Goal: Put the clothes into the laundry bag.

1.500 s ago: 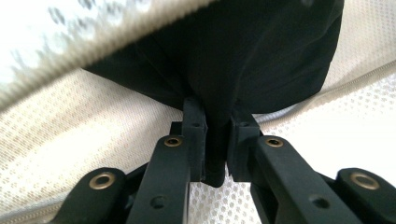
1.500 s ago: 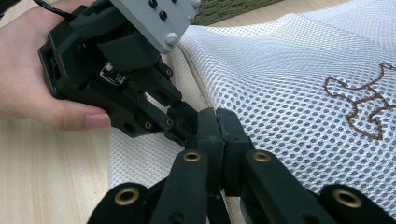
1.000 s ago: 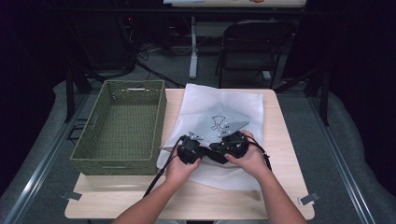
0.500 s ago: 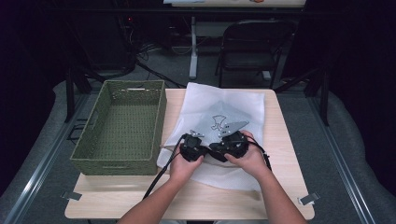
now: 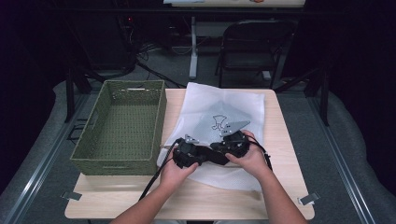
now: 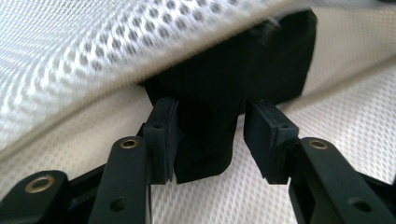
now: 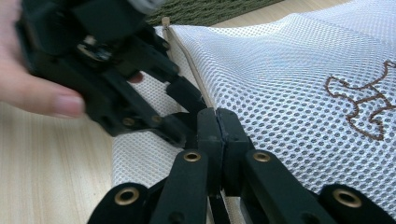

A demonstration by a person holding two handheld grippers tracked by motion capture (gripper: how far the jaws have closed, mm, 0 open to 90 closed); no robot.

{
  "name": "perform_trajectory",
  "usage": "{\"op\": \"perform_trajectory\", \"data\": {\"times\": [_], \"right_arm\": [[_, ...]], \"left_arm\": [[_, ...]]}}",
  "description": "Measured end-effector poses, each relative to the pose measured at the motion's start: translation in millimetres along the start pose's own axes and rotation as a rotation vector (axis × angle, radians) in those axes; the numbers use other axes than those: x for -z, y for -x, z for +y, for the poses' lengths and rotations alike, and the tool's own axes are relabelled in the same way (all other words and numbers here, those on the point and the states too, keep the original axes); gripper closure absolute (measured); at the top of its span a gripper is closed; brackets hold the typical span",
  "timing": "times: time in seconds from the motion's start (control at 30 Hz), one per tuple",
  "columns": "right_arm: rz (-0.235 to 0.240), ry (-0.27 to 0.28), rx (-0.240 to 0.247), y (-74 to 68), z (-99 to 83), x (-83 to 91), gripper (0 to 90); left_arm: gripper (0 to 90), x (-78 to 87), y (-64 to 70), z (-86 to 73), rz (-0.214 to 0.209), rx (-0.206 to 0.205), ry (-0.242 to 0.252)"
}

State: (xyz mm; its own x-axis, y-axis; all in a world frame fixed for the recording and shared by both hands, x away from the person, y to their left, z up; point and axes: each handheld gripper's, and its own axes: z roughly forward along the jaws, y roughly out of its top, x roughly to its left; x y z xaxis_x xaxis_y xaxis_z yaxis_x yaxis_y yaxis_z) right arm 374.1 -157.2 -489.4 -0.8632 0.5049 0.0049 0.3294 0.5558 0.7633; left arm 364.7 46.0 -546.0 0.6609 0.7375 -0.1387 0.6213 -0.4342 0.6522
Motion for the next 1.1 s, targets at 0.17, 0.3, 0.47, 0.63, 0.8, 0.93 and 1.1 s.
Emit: {"op": "perform_trajectory", "data": {"times": [0.17, 0.3, 0.47, 0.63, 0.8, 0.93, 1.1], "right_arm": [[-0.001, -0.001, -0.001, -0.2, -0.1, 0.0, 89.6], [0.0, -0.001, -0.002, 0.5, -0.8, 0.3, 89.7], [0.003, 0.001, -0.005, 0.9, -1.2, 0.7, 89.6], [0.002, 0.001, -0.009, 1.5, -1.5, 1.1, 89.6], [0.001, 0.002, -0.011, 1.6, -1.8, 1.9, 89.6], [0.0, -0.001, -0.006, 1.6, -2.3, 2.9, 89.7], [0.007, -0.013, -0.009, 2.0, -2.9, 6.0, 89.7]], "left_arm": [[52.4, 8.8, 4.2, -6.2, -0.018, -0.02, -0.011], [51.0, 11.8, 5.1, -15.0, -0.022, -0.03, -0.044], [48.2, 13.6, 1.0, -26.5, -0.021, -0.018, -0.068], [46.6, 16.3, -1.6, -35.5, -0.004, -0.013, -0.079], [46.6, 23.5, 2.0, -39.2, -0.022, -0.014, -0.069], [47.0, 32.1, 4.8, -40.3, -0.031, -0.026, -0.056], [47.4, 42.7, 4.3, -44.3, -0.05, -0.008, -0.034]]}}
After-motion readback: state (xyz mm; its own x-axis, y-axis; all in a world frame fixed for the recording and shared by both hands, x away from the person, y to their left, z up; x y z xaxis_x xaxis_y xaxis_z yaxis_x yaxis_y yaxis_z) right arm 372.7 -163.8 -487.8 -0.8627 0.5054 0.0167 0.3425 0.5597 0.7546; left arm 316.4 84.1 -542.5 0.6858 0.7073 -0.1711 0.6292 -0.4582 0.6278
